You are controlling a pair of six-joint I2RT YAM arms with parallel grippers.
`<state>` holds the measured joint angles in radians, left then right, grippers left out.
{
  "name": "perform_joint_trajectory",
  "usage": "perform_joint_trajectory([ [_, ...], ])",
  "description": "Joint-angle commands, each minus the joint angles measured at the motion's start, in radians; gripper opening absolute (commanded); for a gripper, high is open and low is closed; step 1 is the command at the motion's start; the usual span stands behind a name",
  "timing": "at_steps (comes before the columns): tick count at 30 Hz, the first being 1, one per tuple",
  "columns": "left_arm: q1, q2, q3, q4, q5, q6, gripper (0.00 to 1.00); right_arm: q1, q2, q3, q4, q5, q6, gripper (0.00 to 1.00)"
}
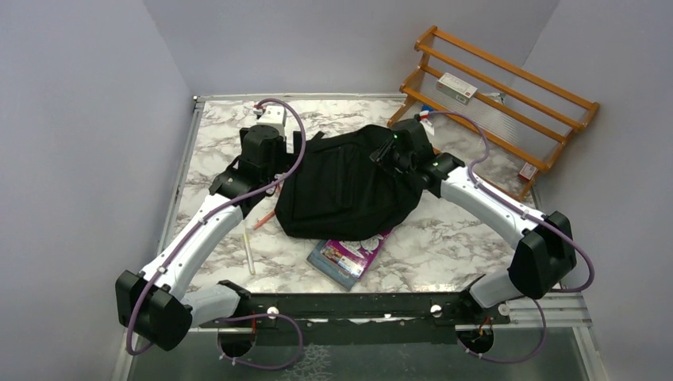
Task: Pack the student bag
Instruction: Place the student bag at the center of the board.
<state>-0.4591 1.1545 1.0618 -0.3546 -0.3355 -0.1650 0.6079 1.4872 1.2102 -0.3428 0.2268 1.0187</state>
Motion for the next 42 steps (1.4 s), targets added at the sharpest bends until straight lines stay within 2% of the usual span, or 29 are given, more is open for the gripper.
perform_joint_trajectory([
  [1, 0.005, 0.026, 0.004, 0.016, 0.092, -0.011, 0.99, 0.004, -0.052, -0.037, -0.018, 0.1, -0.113, 0.39],
  [4, 0.005, 0.045, 0.004, 0.02, 0.121, -0.013, 0.99, 0.004, -0.069, -0.041, -0.102, 0.134, -0.171, 0.53],
  [8, 0.005, 0.077, 0.011, 0.025, 0.166, -0.034, 0.99, 0.004, -0.118, -0.059, -0.172, 0.167, -0.244, 0.58],
  [11, 0.005, 0.113, 0.021, 0.034, 0.233, -0.051, 0.99, 0.004, -0.165, -0.083, -0.156, 0.11, -0.347, 0.64],
  [16, 0.004, 0.152, 0.021, 0.057, 0.334, -0.076, 0.99, 0.004, -0.245, -0.146, -0.069, -0.122, -0.58, 0.65],
  [21, 0.004, 0.146, -0.008, 0.076, 0.36, -0.094, 0.99, 0.004, -0.317, -0.21, -0.014, -0.395, -0.704, 0.65],
  [24, 0.004, 0.133, -0.02, 0.078, 0.36, -0.11, 0.99, 0.016, -0.327, -0.232, 0.019, -0.501, -0.741, 0.65],
  [32, 0.004, 0.112, -0.048, 0.085, 0.359, -0.12, 0.99, 0.22, -0.206, -0.18, 0.013, -0.375, -0.846, 0.63],
  [38, 0.004, 0.08, -0.063, 0.083, 0.358, -0.132, 0.99, 0.267, -0.164, -0.19, 0.029, -0.274, -0.881, 0.59],
  [42, 0.004, 0.09, -0.062, 0.084, 0.364, -0.128, 0.99, 0.269, -0.133, -0.196, 0.058, -0.258, -0.897, 0.57],
])
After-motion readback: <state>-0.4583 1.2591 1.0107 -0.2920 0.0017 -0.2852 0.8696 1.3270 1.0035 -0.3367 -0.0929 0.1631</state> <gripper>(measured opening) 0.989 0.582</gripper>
